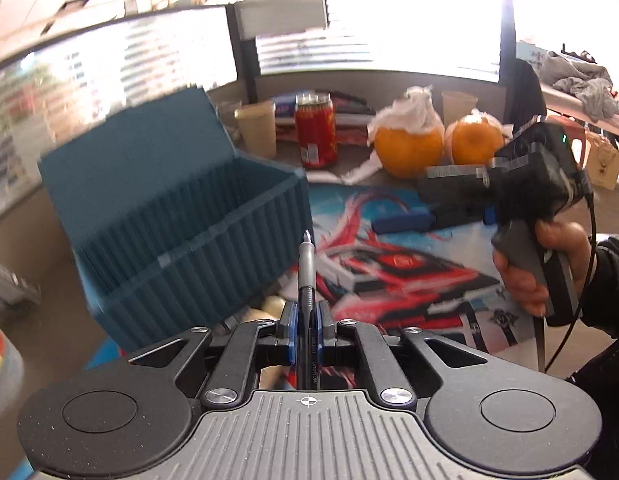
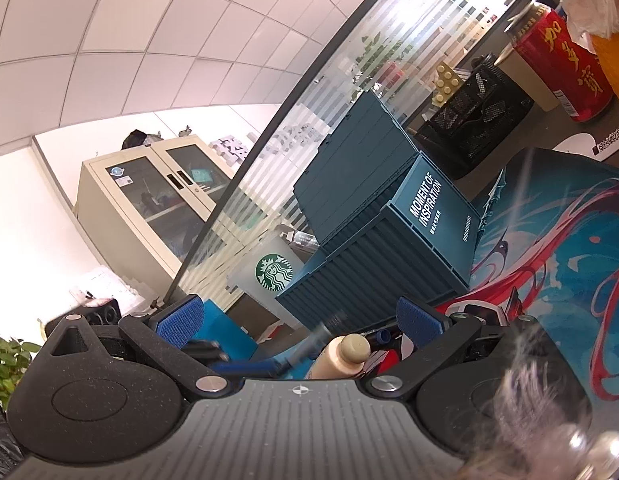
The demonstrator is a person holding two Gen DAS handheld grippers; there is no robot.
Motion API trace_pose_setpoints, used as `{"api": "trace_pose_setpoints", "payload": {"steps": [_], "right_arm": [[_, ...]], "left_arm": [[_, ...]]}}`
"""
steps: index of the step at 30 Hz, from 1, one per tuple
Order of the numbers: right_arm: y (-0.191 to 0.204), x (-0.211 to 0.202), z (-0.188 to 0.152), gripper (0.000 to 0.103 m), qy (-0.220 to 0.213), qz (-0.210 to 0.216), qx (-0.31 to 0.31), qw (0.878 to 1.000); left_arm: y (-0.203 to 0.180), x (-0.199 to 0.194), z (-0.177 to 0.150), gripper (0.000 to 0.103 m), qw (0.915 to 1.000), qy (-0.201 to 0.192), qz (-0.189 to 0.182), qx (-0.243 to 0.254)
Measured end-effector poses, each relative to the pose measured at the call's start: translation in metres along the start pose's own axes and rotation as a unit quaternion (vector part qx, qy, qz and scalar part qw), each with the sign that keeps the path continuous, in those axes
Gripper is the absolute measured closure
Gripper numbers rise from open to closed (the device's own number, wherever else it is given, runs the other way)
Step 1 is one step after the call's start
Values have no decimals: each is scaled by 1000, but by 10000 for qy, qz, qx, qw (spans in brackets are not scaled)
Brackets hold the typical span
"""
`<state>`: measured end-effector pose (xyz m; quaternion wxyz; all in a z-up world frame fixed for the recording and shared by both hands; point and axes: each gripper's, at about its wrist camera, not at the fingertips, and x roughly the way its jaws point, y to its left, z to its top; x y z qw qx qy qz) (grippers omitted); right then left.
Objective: Organize rigid objects
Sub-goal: 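Carry the black pen into the teal box and open the left gripper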
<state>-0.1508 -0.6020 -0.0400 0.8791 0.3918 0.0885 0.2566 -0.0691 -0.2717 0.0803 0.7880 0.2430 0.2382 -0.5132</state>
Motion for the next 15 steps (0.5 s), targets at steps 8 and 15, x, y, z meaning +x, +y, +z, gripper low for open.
{"api": "trace_pose_setpoints", "payload": {"steps": [8,15], "right_arm": [[1,0,1,0,38,-30,-109,9999],[-1,-1,2,0,37,-13,-32,10000]], "left_arm": [[26,-13,44,96,9974,-230,217,647],[44,-4,72,96,9938,-86,223,1088]]}}
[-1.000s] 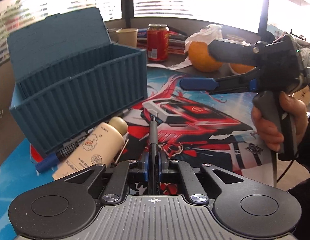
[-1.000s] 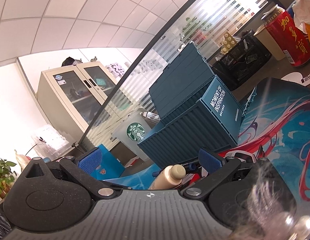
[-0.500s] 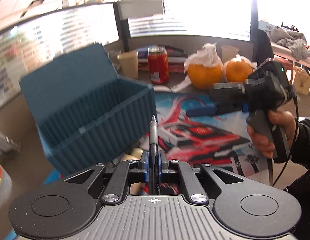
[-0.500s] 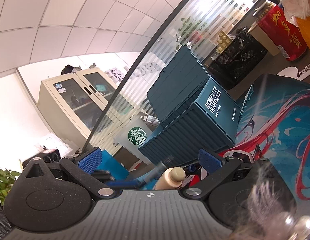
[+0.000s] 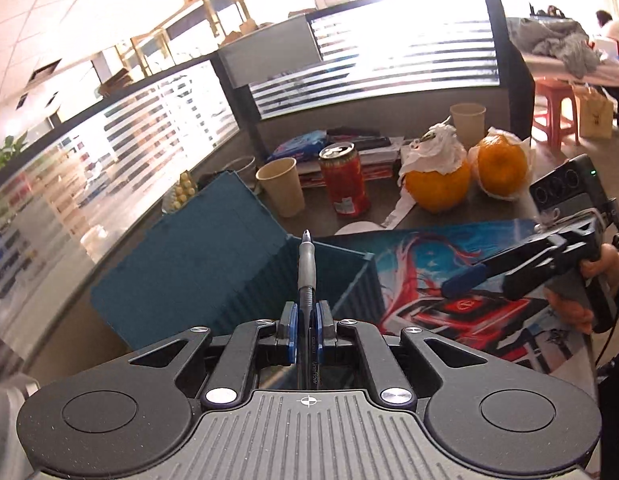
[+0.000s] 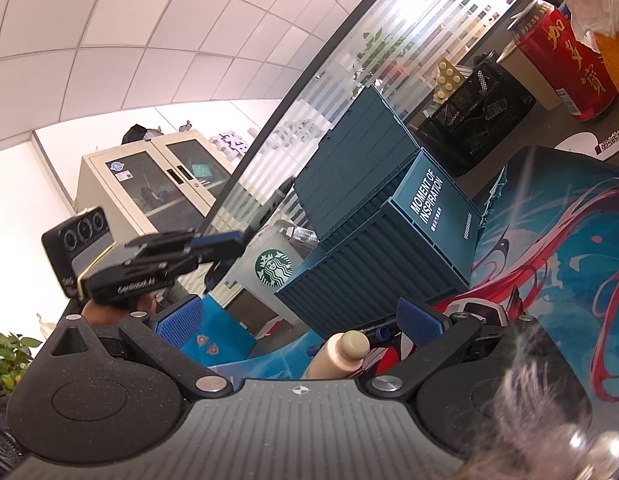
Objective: Organize rigid objects
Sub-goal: 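Carry the black pen into the teal box and open the left gripper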
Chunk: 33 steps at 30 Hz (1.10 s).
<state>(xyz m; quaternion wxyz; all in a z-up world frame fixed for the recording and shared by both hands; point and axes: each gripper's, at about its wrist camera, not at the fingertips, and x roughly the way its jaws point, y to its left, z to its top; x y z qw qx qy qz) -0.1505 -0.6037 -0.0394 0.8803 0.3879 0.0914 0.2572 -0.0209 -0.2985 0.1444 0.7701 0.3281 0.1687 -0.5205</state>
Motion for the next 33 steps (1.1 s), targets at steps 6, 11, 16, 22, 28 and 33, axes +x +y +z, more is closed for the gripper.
{"api": "trace_pose_setpoints", "payload": {"steps": [6,11,16,22,28,33], "right_arm": [[-2,-1,1,0,-7,14,57,10000],[-1,-1,1,0,2,-17,42,10000],[-1,-1,2,0,-6,-24,50,10000],[-2,-3,2,0,-20,7,77,10000],[-4,-4,4,0,-46,45,144,9999],[-6,-5,4,0,-71,63,168,9998]], "left_arm": [[19,15,6,96,9999,68,-44,137],[31,36,6,96,9989,232,-220,335],[47,59,-1,96,9981,377,-396,300],[65,85,-11,96,9970,577,-501,120],[66,105,-21,95,9934,760,-825,243],[72,122,-29,95,9918,913,-894,92]]}}
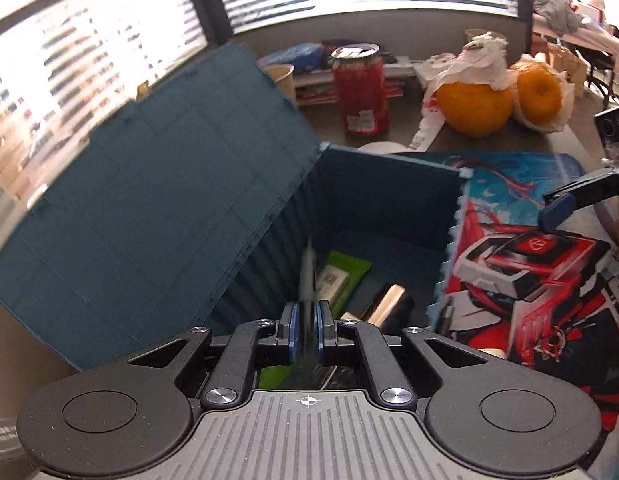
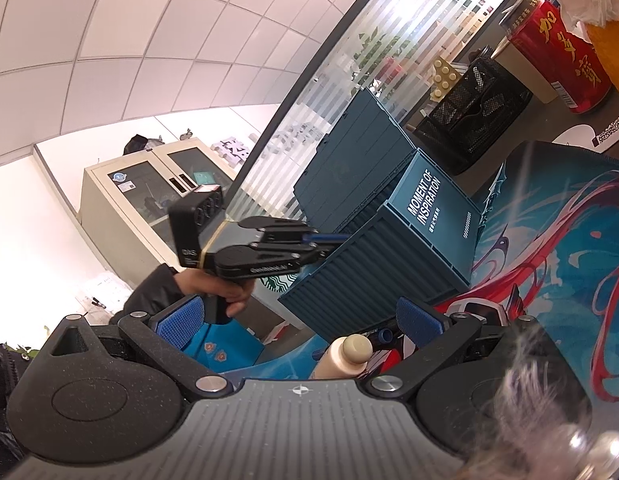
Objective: Organize rigid objects
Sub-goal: 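Carry the black pen into the teal box and open the left gripper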
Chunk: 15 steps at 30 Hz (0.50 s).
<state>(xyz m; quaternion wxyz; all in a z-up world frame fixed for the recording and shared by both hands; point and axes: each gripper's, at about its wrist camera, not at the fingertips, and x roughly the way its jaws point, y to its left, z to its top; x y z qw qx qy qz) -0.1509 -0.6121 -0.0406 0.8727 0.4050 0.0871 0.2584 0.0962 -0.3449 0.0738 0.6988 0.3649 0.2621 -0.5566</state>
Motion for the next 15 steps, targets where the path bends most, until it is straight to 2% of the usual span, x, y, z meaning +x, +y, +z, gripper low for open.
{"api": "trace_pose_setpoints", "payload": {"steps": [7,8,13,15], "right_arm": [[-1,-1,1,0,-11,-3,7,10000],[-1,-1,1,0,-9,3,11,10000],[-2,-2,2,0,-26,-15,45,10000],[-2,-2,2,0,-38,-38,52,10000]], "left_arm": [[6,-1,-7,94,9998,47,186,-104],[5,-6,-6,89,9997,-10,237,-92],[-11,-40,-5,86,9984,-398,410,-30],[-19,-55,-9,77,9970,-608,475,-86]]}}
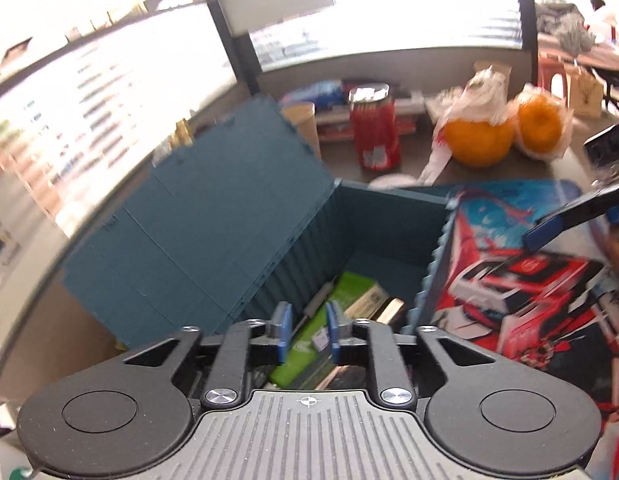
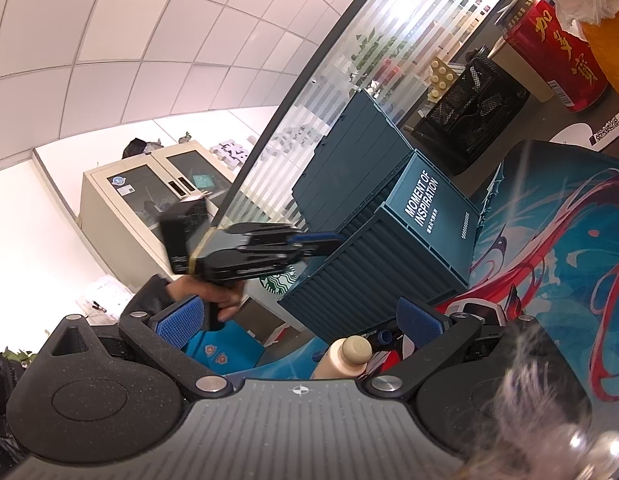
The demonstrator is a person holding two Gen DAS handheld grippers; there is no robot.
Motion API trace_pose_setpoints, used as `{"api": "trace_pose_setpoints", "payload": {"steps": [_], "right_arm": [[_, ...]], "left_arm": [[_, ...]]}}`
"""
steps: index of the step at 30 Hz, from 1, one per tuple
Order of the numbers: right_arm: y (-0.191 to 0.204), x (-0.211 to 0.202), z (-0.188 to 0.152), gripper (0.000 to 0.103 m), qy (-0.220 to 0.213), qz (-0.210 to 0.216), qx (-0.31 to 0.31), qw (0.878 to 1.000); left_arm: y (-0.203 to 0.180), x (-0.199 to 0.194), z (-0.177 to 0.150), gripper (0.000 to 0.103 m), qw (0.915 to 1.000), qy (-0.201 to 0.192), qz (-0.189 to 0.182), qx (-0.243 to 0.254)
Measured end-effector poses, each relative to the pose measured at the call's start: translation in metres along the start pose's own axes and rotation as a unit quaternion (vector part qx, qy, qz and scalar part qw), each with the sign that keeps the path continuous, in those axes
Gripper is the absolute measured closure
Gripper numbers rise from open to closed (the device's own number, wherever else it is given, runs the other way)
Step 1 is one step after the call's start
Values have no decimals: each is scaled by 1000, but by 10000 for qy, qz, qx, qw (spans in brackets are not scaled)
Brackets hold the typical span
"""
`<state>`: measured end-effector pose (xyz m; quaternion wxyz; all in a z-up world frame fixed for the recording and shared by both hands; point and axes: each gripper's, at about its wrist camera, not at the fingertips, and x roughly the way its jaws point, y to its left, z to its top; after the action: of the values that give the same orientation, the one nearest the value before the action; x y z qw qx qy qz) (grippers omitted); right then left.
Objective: Organize rigid objects
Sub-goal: 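Carry the black pen into the teal box and open the left gripper, then move the left gripper back to the pile and grasp the beige lotion tube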
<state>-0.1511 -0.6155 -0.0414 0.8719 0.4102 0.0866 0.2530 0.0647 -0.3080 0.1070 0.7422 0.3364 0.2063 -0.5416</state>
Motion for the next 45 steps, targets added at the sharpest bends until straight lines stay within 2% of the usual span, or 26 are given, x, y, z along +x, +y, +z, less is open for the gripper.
{"api": "trace_pose_setpoints", "payload": {"steps": [1,2,4,6,8,10,13,20,27,33,38,42,45], "right_arm": [[0,0,0,0,-2,-9,-3,10000],[0,0,0,0,-2,-21,-9,10000],[1,0,0,0,2,-52,-37,10000],[2,1,-1,0,10,-86,-71,9999],[3,1,-1,0,8,-115,-102,9999],[3,1,-1,0,6,-134,-125,9998],[3,1,-1,0,4,-190,-142,9997],[4,3,-1,0,21,-270,-212,9994],[3,3,0,0,21,-298,-222,9993],[2,3,1,0,8,-295,-215,9993],[2,3,1,0,9,-288,-201,9994],[1,2,1,0,1,-284,-192,9994],[1,2,1,0,-2,-290,-196,9994]], "left_arm": [[-3,-7,-1,67,10000,-75,21,-58],[-7,-14,-4,52,9998,-150,26,-128],[-16,-27,-8,33,9992,-311,9,-249],[-29,-40,-16,31,9984,-439,-144,-324],[-43,-47,-26,22,9977,-476,-284,-381],[-58,-50,-37,21,9969,-466,-403,-483],[-76,-46,-55,21,9932,-350,-768,-805],[-108,-27,-87,21,9858,-99,-1095,-1273],[-89,-19,-91,21,9827,-136,-728,-1696],[-77,-10,-93,21,9846,-165,-281,-1719],[-82,-4,-96,20,9916,-122,239,-1262],[-87,-3,-98,18,9937,-179,337,-1055],[-97,2,-98,11,9961,-41,491,-733]]}}
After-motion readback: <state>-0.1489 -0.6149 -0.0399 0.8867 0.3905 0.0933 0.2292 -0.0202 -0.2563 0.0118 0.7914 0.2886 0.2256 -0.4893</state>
